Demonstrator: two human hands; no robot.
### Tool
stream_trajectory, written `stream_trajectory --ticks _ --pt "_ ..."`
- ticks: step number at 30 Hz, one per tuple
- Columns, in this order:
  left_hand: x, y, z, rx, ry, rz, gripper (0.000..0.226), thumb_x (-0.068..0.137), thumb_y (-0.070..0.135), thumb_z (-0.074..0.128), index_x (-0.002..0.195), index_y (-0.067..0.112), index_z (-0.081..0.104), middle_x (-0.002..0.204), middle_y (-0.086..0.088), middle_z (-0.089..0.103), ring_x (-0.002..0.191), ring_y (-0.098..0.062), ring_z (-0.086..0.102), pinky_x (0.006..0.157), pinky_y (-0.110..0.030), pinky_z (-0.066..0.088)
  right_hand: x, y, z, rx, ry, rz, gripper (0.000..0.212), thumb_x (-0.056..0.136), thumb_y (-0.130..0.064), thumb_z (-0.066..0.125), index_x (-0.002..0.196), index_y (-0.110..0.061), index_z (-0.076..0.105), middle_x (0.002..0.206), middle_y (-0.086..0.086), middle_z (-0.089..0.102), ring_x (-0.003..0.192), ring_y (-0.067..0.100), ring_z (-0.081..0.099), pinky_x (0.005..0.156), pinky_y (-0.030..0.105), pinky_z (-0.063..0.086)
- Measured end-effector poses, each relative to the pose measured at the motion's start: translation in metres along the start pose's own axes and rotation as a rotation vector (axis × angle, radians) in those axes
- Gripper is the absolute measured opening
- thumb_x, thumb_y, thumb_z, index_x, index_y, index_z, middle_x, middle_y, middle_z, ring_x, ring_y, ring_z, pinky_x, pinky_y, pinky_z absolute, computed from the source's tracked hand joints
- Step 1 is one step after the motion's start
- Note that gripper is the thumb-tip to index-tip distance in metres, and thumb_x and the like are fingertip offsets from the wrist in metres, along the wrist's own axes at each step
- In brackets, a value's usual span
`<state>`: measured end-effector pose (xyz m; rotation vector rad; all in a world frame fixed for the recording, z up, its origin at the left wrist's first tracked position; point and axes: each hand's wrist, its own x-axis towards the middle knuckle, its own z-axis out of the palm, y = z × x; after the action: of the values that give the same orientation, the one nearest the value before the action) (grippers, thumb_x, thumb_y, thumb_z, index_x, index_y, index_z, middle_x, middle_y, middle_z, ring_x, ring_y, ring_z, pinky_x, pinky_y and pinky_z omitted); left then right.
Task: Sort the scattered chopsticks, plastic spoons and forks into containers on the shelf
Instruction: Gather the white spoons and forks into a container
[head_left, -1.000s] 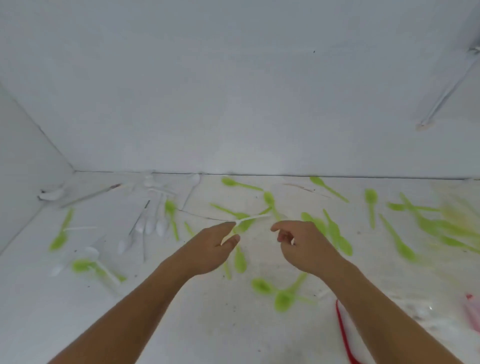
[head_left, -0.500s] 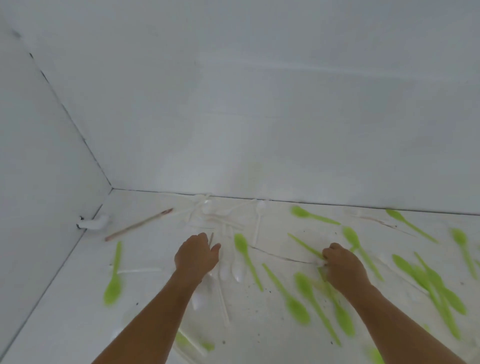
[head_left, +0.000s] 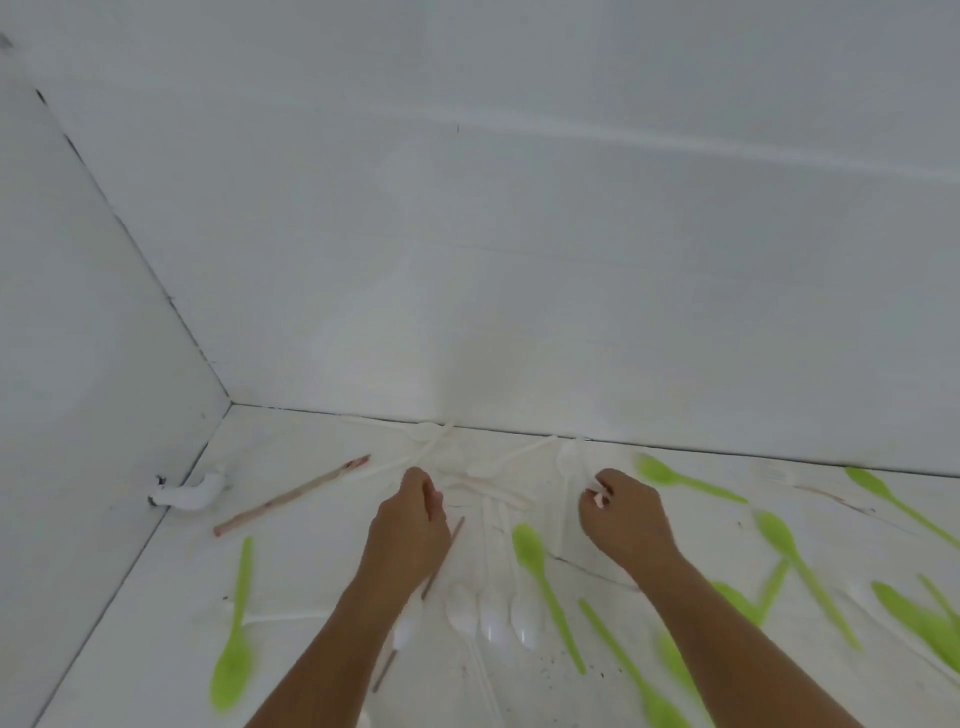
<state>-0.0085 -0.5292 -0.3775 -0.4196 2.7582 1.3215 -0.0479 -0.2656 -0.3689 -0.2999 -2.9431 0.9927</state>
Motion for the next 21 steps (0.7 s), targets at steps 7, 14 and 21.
stream_trajectory --ticks 7,14,21 --pt "0.001 0.014 -0.043 -0.261 -0.095 0.202 0.022 0.110 0.027 0.042 0.105 0.032 0.062 0.064 0.019 0.049 0.057 -0.001 0.046 0.066 -0.021 0.042 0.033 -0.020 0.040 -0.085 -0.105 0.302 0.018 0.086 -0.023 0.063 0.075 -0.014 0.052 0.081 0.001 0.058 0.076 0.027 0.055 0.067 0.030 0.042" --pt "-0.063 -0.034 -0.028 0.232 -0.250 0.820 0.042 0.101 0.019 0.050 0.131 0.050 0.056 0.129 0.012 0.043 0.127 -0.008 0.036 0.098 -0.019 0.039 0.003 -0.004 0.016 -0.122 -0.034 0.221 0.013 0.089 -0.019 0.059 0.078 -0.012 0.061 0.074 -0.001 0.062 0.070 0.018 0.055 0.059 0.027 0.040" --pt "-0.104 -0.078 -0.018 0.250 -0.414 0.617 0.065 0.088 0.011 0.056 0.137 0.053 0.052 0.132 0.021 0.030 0.119 -0.003 0.038 0.099 -0.021 0.044 -0.039 -0.008 0.016 -0.499 -0.119 0.129 0.044 0.081 -0.038 0.064 0.118 -0.016 0.059 0.117 0.005 0.057 0.116 0.032 0.050 0.090 0.041 0.045"
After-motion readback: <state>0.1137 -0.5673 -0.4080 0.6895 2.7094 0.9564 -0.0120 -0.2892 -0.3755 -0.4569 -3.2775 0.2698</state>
